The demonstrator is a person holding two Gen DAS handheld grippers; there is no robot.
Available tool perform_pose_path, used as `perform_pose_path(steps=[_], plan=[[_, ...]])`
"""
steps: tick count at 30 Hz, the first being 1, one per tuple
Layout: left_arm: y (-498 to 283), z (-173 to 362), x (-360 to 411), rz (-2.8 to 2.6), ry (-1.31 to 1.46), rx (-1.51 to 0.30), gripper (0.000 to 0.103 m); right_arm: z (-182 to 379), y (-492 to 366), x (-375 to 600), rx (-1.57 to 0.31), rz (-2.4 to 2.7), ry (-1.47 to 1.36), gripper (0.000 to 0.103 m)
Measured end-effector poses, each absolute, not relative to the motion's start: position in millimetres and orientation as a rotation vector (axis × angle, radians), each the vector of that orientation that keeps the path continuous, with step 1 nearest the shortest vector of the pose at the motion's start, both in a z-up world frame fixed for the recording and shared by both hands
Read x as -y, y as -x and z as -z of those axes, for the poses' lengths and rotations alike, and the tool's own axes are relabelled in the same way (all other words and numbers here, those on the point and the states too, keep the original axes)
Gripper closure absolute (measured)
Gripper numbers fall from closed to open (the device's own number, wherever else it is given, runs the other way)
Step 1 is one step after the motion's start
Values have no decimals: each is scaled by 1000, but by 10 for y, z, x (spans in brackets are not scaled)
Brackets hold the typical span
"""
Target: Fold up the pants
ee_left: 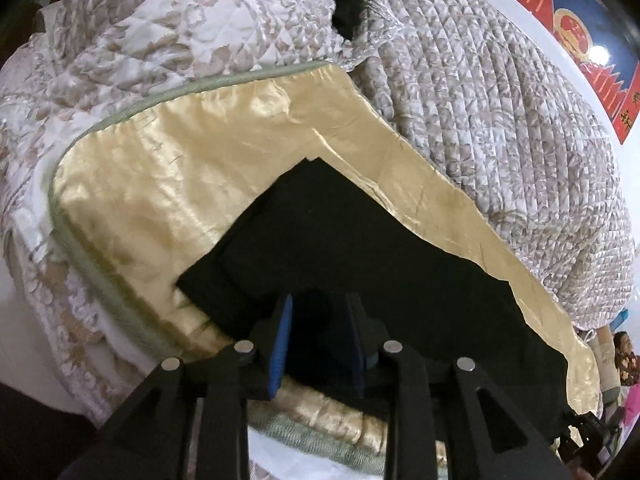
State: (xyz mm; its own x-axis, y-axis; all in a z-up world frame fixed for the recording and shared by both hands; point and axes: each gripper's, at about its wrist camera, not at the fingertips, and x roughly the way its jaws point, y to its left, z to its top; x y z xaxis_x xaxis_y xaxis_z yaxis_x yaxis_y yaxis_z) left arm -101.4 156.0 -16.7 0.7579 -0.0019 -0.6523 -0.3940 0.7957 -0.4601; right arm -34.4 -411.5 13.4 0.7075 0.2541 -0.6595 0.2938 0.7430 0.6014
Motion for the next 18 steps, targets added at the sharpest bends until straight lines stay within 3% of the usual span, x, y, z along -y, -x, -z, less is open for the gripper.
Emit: perform_pose_path(steps=[2,18], plan=[[1044,190,-1581,-216,642,-682,66,-128,341,4121,-804,24,-754,74],[1114,243,-1650,-257,714,-680,68,-116,316,4121,-802,25,-755,74]])
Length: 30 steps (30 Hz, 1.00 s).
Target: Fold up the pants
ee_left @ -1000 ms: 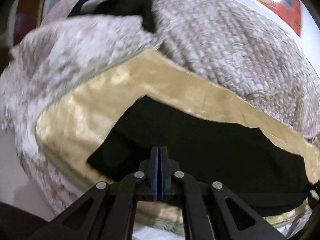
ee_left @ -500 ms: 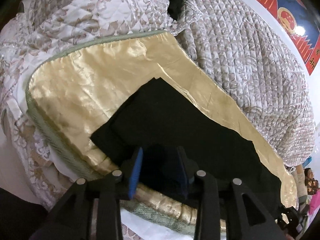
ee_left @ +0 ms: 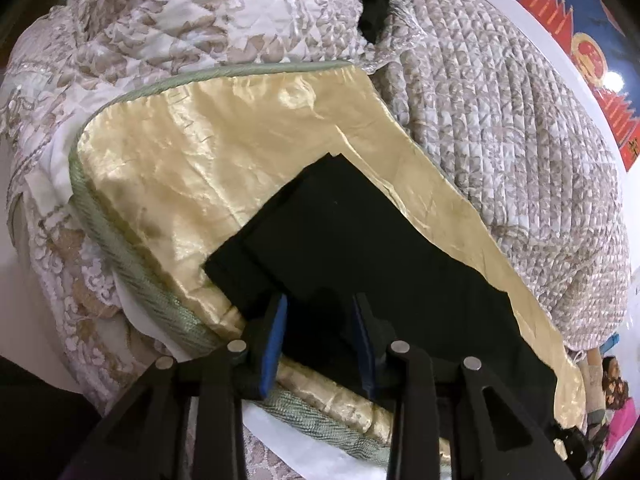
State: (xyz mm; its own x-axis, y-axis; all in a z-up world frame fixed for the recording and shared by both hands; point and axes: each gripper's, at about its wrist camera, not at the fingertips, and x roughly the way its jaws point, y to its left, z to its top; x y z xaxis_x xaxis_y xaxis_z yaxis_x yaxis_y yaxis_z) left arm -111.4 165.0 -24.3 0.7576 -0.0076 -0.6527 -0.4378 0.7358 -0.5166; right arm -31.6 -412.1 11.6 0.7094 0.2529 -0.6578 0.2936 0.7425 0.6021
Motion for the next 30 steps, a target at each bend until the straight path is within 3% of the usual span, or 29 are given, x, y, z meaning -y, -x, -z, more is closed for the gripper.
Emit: perform_pose_path(steps=[5,6,7,10,12,15,20,30], plan=[[954,240,-1680,-299,706,-673,68,-115,309,4118,-801,26,-742,74],[918,227,-1681,-315,691,-676,76,-115,306,4121,-800,27,-738,74],[893,220,-1674,-340,667,-682,91,-121,303,4119,-799,31,-734,74],[869,223,-1704,-357,650,-691,98,-146,291,4100,-797,52,-699,82],[893,167,-1703,-359,640,-685,98,-150,272,4112,-795,55,-689,91],[1018,16,-1689,-341,630,-659,99,-179,290,4139,-783,41,-703,94],[1081,-32,-1608,-355,541,-675,99,-385,455,4139,-723,7,-696,95],[1036,55,-1621,-380,507,-725,98,-195,470,4136,-827,81,-711,95]])
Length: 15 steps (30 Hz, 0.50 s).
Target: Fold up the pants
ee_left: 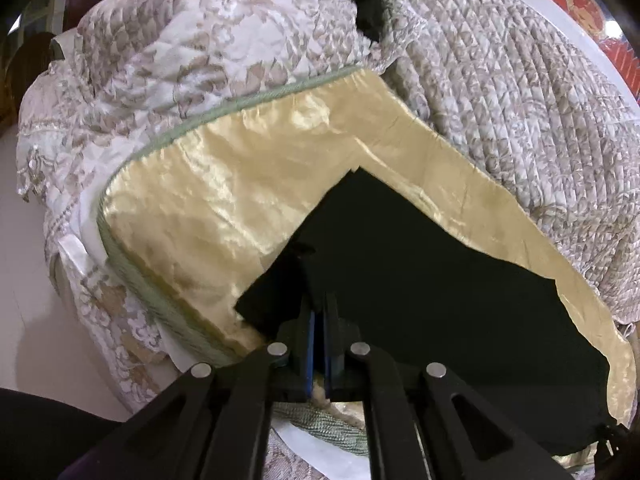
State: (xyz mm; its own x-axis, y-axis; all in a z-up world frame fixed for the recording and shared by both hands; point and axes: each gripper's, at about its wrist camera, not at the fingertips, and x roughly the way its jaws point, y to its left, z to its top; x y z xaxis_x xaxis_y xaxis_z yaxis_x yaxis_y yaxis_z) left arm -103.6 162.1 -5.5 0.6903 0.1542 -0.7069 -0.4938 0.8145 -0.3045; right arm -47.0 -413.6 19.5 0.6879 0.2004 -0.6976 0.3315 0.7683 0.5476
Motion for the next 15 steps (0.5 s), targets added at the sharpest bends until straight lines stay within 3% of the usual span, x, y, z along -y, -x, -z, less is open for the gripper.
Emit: perform_pose_path(steps=[9,10,11,12,15], plan=[[995,87,-1625,-381,511,-766,98,-167,501,4141,-854,88,-712,95],[1020,62,-1631,-388,513,-760,96,-197,514,4148,-848,95,-702,93],[1053,24,-1645,-402,512,-749,96,-242,540,4153,-835,122,-687,82],[1084,-18,-1659,-416,509,-736,95,-307,599,4175,-814,172,-669,79],[1149,-162,-1687,-455,491,-689,96,-514,777,4206,-732,273,-618,75]])
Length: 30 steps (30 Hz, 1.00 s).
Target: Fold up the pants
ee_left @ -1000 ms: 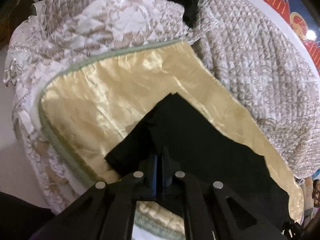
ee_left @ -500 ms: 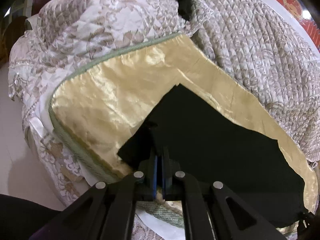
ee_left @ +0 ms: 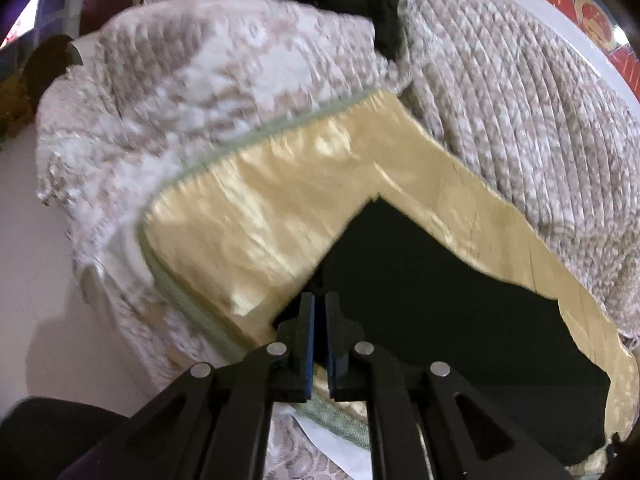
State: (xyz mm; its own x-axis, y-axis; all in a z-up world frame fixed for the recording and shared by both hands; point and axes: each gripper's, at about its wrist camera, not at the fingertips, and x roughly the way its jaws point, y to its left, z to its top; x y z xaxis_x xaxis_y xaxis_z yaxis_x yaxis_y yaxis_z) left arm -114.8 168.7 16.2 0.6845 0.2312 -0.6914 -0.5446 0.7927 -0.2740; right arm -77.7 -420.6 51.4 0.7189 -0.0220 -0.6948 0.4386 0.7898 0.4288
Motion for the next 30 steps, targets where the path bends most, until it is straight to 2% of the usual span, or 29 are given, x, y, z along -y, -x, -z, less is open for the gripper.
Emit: perform_pose_path(steps=[6,12,14,16,21,23,24,30], plan=[[976,-321,-1318,-289,406,-671,95,-758,761,3864,-640,158,-461,75],[740,37,-930,-122,368,-839,95,-289,381,3479,-892,-8,-362,75],[740,104,-873,-106,355,-864,95,-282,387,3521,-885,-3,-384,75],[726,54,-812,-101,314,-861,90,-374,390,3583,-862,46,-368,75],[397,-134,-565,-20,253,-859,87,-539,139,3572,-834,38,-293,75],[174,-217,-396,31,203,-850,78,-593,-95,3467,-835,-11,-249,75],[78,-254,-317,43,175,-848,74,-610,-202,3406,-839,-33,-211,71],[-522,-246,-96,78,83,-830,72,-506,-741,3351,-889,-17,-107,69]])
